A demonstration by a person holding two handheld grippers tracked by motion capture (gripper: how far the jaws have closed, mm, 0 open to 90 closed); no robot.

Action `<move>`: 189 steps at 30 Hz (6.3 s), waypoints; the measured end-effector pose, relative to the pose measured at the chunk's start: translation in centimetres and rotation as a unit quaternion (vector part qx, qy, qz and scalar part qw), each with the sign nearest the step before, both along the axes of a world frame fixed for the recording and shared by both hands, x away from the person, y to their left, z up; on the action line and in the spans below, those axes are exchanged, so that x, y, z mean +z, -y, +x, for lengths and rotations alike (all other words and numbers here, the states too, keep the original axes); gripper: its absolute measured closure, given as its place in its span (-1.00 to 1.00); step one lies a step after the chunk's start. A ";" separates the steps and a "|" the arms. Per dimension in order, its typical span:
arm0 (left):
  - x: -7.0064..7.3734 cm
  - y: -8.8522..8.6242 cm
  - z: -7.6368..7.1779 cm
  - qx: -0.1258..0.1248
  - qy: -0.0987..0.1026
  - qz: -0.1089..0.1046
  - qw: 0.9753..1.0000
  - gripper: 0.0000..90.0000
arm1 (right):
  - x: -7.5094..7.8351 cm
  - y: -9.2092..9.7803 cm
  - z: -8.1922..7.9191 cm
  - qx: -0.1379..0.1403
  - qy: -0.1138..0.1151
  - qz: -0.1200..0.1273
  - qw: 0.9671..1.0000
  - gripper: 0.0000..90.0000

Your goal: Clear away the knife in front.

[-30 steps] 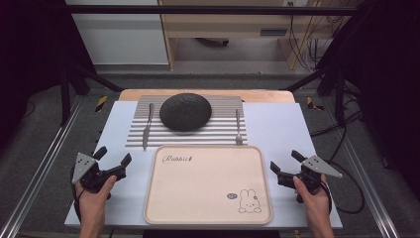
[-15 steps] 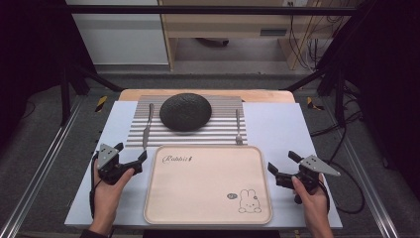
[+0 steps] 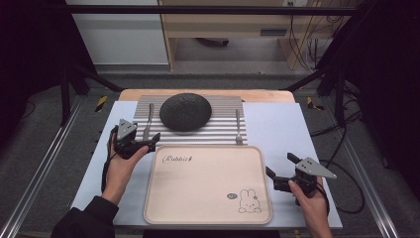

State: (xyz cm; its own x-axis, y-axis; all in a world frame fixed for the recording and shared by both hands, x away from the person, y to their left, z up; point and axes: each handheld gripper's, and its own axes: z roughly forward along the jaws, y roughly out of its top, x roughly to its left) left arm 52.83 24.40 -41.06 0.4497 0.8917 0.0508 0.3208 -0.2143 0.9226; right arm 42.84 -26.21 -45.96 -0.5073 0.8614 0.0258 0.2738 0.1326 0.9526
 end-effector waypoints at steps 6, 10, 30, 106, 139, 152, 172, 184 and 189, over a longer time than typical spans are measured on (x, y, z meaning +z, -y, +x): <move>0.8 1.2 1.1 -0.007 0.005 0.002 1.000 -0.88 | -0.1 0.0 0.1 0.001 -0.003 0.007 1.000 -0.90; 0.9 1.5 1.5 -0.006 0.005 0.010 1.000 -0.87 | -0.2 0.0 0.1 0.001 -0.003 0.004 1.000 -0.90; 0.7 -0.1 5.7 0.028 -0.007 0.047 0.998 -0.86 | -0.2 -0.2 0.0 0.009 -0.008 0.007 1.000 -0.90; -5.1 -3.1 11.7 0.090 -0.119 0.072 0.986 -0.19 | -0.1 0.8 -0.2 -0.002 -0.011 0.016 1.000 -0.90; -7.0 -1.9 12.7 0.096 -0.140 0.048 0.984 0.49 | -0.3 0.8 -0.1 0.002 -0.020 0.014 1.000 -0.88; -7.1 -1.8 12.6 0.111 -0.134 0.062 0.983 0.75 | -0.3 0.9 -0.1 0.001 -0.023 0.017 1.000 -0.88; -5.3 -2.5 10.4 0.090 -0.123 0.037 0.988 0.78 | -0.3 0.9 -0.1 0.005 -0.023 0.018 1.000 -0.88; -0.6 -0.9 3.9 0.007 -0.068 0.019 0.997 0.78 | -0.2 0.6 -0.2 0.011 -0.023 0.017 1.000 -0.88; 0.4 1.1 1.0 -0.037 -0.065 0.033 0.997 0.78 | -0.2 0.4 -0.2 0.013 -0.023 0.015 1.000 -0.88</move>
